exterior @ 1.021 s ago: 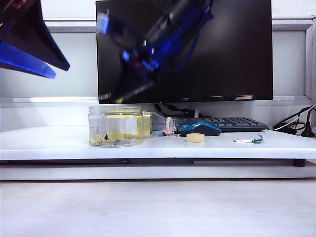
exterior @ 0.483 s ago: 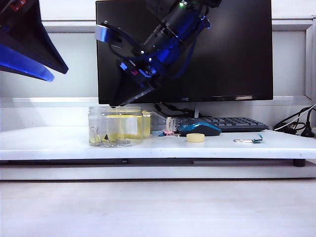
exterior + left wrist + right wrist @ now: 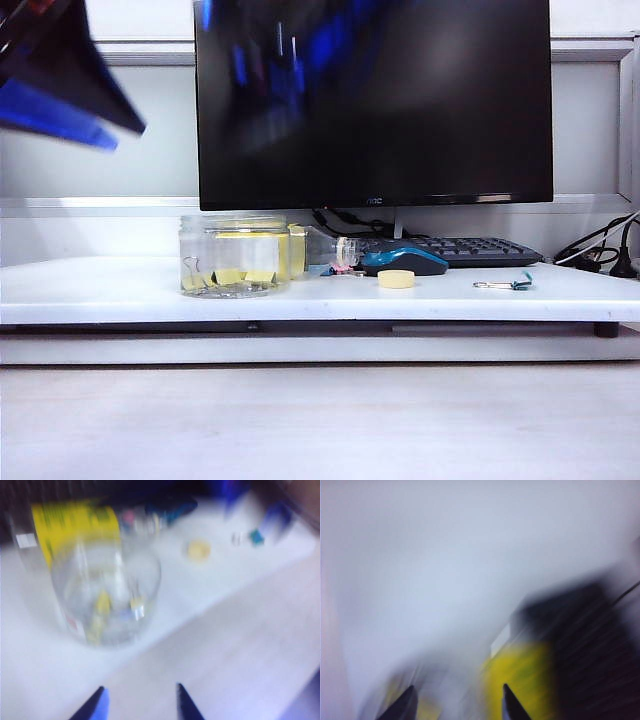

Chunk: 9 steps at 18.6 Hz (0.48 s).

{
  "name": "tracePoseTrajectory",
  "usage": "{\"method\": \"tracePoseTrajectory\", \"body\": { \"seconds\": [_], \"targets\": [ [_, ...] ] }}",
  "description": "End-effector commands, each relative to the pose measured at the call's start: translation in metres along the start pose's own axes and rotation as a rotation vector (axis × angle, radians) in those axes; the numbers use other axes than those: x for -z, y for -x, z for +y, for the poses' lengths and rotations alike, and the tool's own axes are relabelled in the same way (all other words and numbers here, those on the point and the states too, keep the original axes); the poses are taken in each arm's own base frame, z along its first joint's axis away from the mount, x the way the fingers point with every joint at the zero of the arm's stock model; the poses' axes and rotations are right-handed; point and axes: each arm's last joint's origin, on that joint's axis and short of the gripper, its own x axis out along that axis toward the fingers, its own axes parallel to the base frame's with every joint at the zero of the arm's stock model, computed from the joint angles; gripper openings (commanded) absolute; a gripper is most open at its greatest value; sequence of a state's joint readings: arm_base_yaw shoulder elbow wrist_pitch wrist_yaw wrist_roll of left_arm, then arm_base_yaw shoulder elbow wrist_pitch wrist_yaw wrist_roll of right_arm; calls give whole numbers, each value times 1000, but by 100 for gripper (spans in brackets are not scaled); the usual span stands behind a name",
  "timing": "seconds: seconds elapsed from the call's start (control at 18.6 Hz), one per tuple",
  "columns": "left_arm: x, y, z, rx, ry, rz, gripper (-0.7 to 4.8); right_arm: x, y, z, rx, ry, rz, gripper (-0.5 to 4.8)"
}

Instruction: Pick up the clips with the largest number of clips of the same color on the table and place them in a round transparent plastic box.

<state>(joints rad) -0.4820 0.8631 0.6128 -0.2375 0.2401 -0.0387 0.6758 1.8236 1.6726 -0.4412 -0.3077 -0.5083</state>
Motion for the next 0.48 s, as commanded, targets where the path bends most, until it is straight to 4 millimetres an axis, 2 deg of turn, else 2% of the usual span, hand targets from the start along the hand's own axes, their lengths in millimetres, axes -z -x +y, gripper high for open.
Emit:
{"method": "tracePoseTrajectory", "body": {
  "seconds": [0.05,0.21,0.38,0.48],
  "targets": [
    [-16,5,-1,-14,-25,-84,183,-44,51,-7,69,-22,-127,220],
    [-32,14,-3,-65,-60,-139,183,-64,111,-12,134,-43,-211,219],
    [-46,33,-2,-85,-78,-225,183,-66,183,-11,228,-65,-258,210],
    [-50,58,0,-125,-82,-316,183,-60,247,-2,307,-87,-290,211]
  ]
}}
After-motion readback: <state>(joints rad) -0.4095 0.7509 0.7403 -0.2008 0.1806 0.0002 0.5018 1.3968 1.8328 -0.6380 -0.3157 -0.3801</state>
